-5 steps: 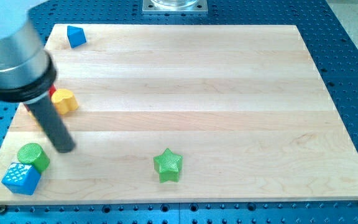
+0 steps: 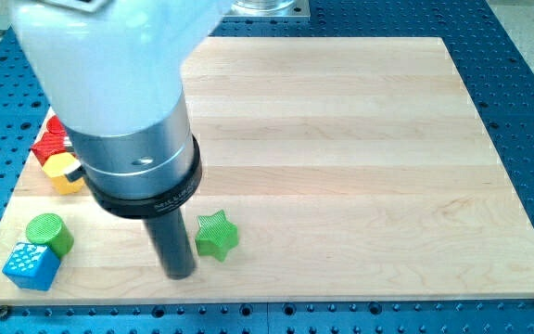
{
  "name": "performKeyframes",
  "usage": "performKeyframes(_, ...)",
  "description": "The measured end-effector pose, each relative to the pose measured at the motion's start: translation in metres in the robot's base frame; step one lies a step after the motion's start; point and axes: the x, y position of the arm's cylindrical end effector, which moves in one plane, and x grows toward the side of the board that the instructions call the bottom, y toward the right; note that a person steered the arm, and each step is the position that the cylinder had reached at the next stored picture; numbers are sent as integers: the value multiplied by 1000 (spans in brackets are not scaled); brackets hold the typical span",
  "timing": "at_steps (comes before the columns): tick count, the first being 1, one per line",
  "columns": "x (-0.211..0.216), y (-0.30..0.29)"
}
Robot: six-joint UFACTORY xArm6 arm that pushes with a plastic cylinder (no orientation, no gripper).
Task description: Move the blue cube and green star closer
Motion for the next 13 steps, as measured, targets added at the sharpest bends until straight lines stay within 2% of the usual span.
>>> performKeyframes(1, -16, 60)
performKeyframes(2, -62, 46)
performKeyframes(3, -67, -8)
performKeyframes(4, -91, 29)
performKeyframes(5, -113, -17)
performKeyframes(7, -73, -110)
performKeyframes(8, -87, -101)
performKeyframes(10, -73, -228)
performKeyframes(11, -69, -233)
performKeyframes(12, 11, -232)
performKeyframes(13, 21, -231)
